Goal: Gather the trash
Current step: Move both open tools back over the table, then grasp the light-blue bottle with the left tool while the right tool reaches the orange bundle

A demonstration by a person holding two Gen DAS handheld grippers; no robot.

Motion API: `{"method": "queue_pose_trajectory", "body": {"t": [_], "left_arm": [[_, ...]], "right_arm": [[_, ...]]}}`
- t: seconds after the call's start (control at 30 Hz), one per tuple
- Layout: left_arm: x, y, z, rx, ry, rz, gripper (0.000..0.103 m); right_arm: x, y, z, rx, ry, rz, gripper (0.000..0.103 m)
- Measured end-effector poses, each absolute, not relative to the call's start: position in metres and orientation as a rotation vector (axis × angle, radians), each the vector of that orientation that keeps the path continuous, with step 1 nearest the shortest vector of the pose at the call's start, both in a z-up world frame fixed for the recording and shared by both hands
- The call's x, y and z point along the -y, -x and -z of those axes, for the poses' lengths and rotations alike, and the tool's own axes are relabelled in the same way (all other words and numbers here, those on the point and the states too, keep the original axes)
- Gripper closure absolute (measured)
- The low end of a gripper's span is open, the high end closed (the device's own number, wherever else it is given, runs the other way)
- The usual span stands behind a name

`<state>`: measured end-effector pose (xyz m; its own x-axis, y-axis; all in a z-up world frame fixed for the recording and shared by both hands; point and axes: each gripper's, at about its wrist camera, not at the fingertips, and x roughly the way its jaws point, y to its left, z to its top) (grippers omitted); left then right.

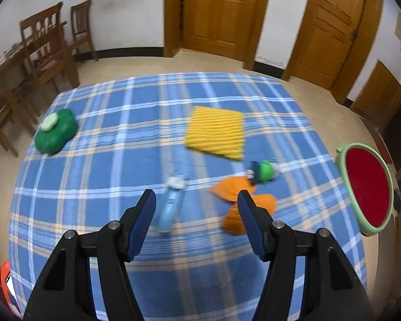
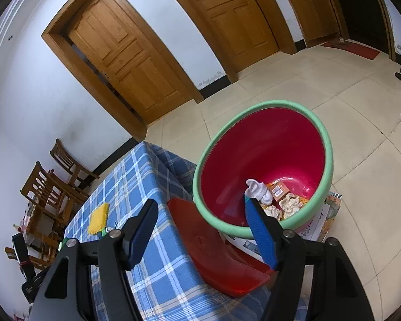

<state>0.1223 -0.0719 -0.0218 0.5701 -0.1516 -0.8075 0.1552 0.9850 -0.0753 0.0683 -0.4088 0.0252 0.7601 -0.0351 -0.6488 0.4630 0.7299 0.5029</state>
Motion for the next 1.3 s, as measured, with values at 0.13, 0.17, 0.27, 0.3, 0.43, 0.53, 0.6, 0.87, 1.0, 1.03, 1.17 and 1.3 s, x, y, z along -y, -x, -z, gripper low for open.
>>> {"method": "queue_pose_trajectory", "body": {"t": [0.13,0.17,0.27,0.3,0.43,0.53,0.6,0.87,1.0,1.03,1.17,1.3], "left_arm": [[0.058,-0.126,0.030,-0.967,0.018,0.157,0.040],[0.055,-0.127,0.032,-0.971,0.019,0.154,0.040],[0.050,-0.129,0.038,-0.984,0.021,0.150,0.040],[0.049,-0.129,0.040,-0.988,0.021,0.151,0.040],[0.046,-0.130,0.047,-1.000,0.023,0.157,0.040],[0.046,-0.129,0.051,-0.998,0.014,0.166,0.040],[0.047,-0.129,0.053,-0.995,0.004,0.172,0.040],[0.050,-0.130,0.063,-1.009,-0.009,0.194,0.060],[0.048,-0.130,0.063,-0.994,-0.003,0.199,0.071],[0.048,-0.130,0.063,-0.993,0.000,0.201,0.077],[0.043,-0.129,0.063,-0.994,0.029,0.217,0.084],[0.037,-0.127,0.060,-0.994,0.068,0.226,0.084]], "right_arm": [[0.402,-0.073,-0.025,-0.675,-0.696,0.290,0.032],[0.400,-0.073,-0.026,-0.678,-0.694,0.289,0.032],[0.394,-0.076,-0.026,-0.688,-0.685,0.286,0.032],[0.393,-0.076,-0.025,-0.691,-0.683,0.284,0.032],[0.386,-0.080,-0.025,-0.703,-0.669,0.279,0.032],[0.382,-0.082,-0.024,-0.712,-0.664,0.275,0.032],[0.379,-0.084,-0.024,-0.719,-0.659,0.271,0.032],[0.365,-0.092,-0.024,-0.745,-0.643,0.246,0.032],[0.356,-0.096,-0.023,-0.755,-0.632,0.230,0.032],[0.353,-0.098,-0.023,-0.758,-0.630,0.226,0.032],[0.342,-0.104,-0.025,-0.771,-0.615,0.199,0.032],[0.329,-0.109,-0.026,-0.782,-0.596,0.175,0.032]]}}
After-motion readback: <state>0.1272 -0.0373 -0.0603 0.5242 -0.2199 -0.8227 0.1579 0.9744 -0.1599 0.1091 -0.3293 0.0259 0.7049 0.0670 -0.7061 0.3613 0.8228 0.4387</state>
